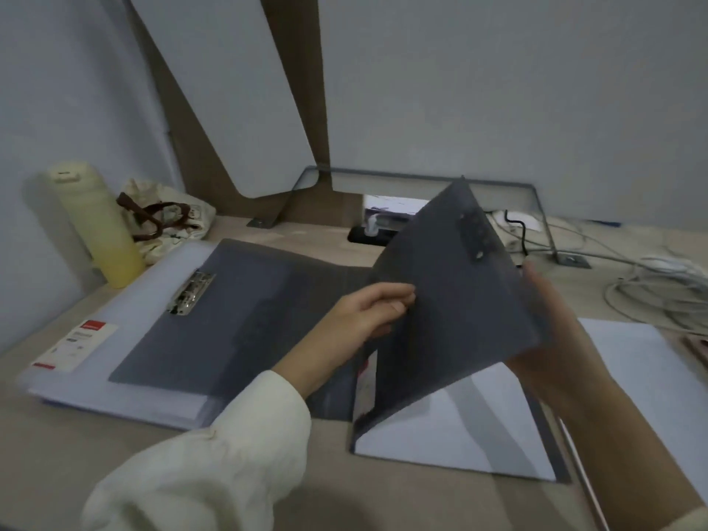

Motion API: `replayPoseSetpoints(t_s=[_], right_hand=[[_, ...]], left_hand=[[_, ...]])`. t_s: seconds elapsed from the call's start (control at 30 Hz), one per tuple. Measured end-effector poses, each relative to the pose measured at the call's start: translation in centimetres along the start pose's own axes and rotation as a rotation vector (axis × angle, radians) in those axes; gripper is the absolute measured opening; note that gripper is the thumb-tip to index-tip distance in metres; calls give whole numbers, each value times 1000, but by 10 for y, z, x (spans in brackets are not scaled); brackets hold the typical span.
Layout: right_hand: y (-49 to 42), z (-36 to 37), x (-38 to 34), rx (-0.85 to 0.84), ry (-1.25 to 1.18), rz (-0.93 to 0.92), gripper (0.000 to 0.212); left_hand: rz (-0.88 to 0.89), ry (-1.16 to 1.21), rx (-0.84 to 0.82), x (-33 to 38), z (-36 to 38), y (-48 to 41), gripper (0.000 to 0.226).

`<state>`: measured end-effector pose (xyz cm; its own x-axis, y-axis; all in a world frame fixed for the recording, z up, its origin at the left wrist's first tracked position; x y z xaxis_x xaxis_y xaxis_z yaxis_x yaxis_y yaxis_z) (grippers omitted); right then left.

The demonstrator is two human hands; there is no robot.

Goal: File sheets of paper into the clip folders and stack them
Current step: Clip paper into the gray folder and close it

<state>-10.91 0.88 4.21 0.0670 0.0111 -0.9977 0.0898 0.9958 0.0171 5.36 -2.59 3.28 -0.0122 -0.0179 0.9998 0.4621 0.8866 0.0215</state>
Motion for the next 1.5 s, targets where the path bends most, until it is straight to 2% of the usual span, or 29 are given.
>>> replayPoseSetpoints(t_s=[0.07,0.13,0.23,0.4,0.53,0.7,1.0,1.13,1.3,1.37,1.4,1.43,1.47,1.5], right_hand=[[12,-19,-1,-10,-47,22,41],[18,-46,15,57,-9,103,32],[24,-77,48,105,84,259,22],[31,-99,81,163,297,418,22],[32,-101,89,168,393,428,25],[27,-104,82,186,407,384,29],[14,-47,76,-3,-14,312,35],[-1,-15,70,-8,-59,276,26],[-8,22,81,-92,-245,352,57],[-7,25,82,-102,-323,374,66],[-7,22,82,-88,-348,377,72],[-5,19,81,-72,-365,372,72],[-4,14,79,-48,-374,355,64],[-3,8,74,-22,-381,333,51]], left_hand=[[-113,-96,17,-29,9,-6,34],[-257,-185,83,-63,6,-7,45],[-377,-133,191,-93,0,0,58],[-441,84,314,-103,-12,9,52],[-511,193,253,-114,0,19,26],[-349,378,321,-95,-7,14,22],[-128,352,317,-24,-48,36,20],[-29,635,349,-6,-71,54,16],[119,1030,257,-5,-76,67,45],[86,907,341,-29,-77,62,44],[51,695,379,-40,-74,59,35],[42,364,385,-48,-69,55,26],[50,20,319,-53,-57,50,18],[36,-324,195,-65,-38,43,31]])
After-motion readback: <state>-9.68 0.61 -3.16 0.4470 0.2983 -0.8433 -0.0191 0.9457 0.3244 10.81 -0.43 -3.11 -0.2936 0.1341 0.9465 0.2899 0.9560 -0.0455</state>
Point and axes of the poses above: each hand's wrist, its own y-axis away from the middle knuckle, its own z-axis out of the palm, x = y × z, the point moved 9 cm from there along -y, towards the middle knuckle, and after that the axes turned 10 degrees about y, right-handed, at the moved point
